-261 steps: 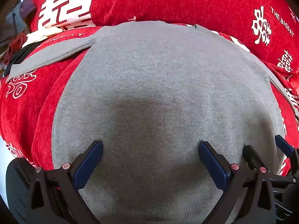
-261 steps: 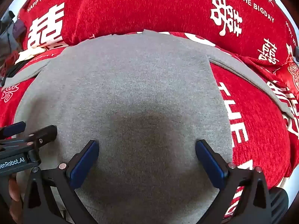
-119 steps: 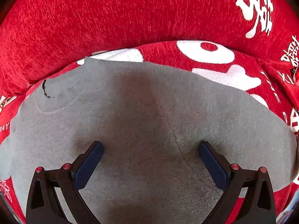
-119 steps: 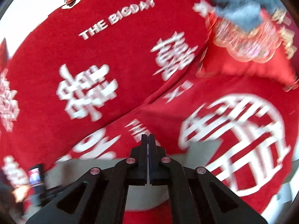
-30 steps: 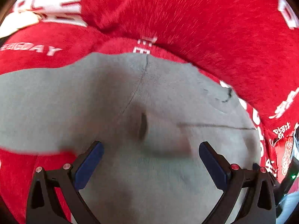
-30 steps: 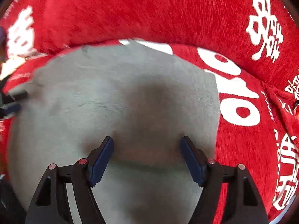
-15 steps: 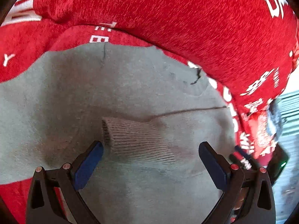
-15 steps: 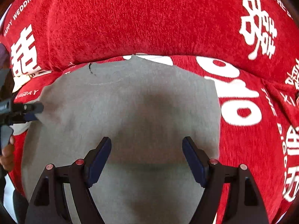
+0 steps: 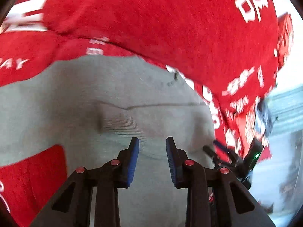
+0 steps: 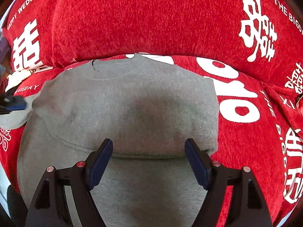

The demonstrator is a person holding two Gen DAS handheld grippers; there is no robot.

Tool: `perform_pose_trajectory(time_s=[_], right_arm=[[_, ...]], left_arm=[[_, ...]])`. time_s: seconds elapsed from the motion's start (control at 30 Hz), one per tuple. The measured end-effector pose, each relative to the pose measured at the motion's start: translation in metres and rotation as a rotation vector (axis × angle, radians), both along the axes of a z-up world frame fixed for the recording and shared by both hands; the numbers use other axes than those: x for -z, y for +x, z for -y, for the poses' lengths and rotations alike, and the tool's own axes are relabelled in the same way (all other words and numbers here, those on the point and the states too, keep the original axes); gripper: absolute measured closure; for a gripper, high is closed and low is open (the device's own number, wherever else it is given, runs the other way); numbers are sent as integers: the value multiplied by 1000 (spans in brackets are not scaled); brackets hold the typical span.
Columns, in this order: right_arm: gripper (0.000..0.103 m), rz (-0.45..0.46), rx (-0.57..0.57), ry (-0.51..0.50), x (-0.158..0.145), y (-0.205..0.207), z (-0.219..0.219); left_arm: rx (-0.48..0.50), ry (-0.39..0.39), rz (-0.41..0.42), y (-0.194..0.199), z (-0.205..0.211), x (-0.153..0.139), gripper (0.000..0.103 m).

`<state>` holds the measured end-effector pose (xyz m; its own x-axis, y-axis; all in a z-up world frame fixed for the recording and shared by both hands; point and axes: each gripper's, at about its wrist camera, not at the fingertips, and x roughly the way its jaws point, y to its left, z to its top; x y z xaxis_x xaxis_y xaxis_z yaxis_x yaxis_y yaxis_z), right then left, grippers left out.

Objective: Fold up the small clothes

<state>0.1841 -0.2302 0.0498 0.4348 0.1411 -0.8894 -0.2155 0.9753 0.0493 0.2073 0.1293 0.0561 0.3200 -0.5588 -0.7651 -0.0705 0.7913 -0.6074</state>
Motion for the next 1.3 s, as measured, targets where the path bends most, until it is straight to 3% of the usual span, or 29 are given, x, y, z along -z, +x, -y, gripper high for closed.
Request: perform_pose_trajectory(time_s=[0.03,0.07,0.13,0.23,0.33,0.4,0.43,0.47,0.57,0.63,0.73,0.8,0.83,0.93,1.0,1.07,1.13,1.23,1.3], right_arm=[[23,-3,2,6,1,0,-1],[23,-6,-6,16,2,0,-4],[23,-5,-41,10,4,-2,-16],[23,9,-89,-28,8,-3,-39],[23,-12,-89,-27,13,1,-50],[23,-14,-89,-20,13,2,-53],[23,-13,-91,-22,14,1,-53],[23,-12,-96,-29,14,0,-54],[23,-9,-108,-37,14,0,-54],[23,-9,-109,-38,15,3,-55],[23,-35,-115,-30,25,17,-65],[19,-73,-131,-52,40,32,-81],[18,-41,-123,-75,41,37,-86],[10,-65,-72,-97,47,60,-96],[7,-79,-64,-119,49,68,-99],[7,-81,-65,-137,43,67,-101],[7,-48,-88,-101,35,57,-104],[7,-78,-175,-77,45,40,-128],[7,6,-237,-125,42,29,-144]], left_arm=[[-16,72,5,0,-3,1,65],[-25,168,-6,2,-2,4,38],[-65,280,-34,10,-1,14,19],[-57,219,3,24,1,22,19],[23,168,-1,37,10,37,19],[80,178,-9,43,23,47,31],[103,199,-3,45,30,47,61],[130,221,-3,47,35,49,84],[162,271,0,44,45,38,86],[174,261,-45,44,48,29,88],[99,113,-175,51,31,21,88],[29,39,-218,58,17,19,88],[-14,24,-235,61,7,18,88],[-122,66,-295,62,-19,26,88],[-153,166,-321,57,-30,34,88],[-124,190,-298,49,-27,35,88],[-78,143,-230,40,-18,31,88],[-60,195,-118,33,-1,17,88],[-57,216,-73,31,12,11,88]])
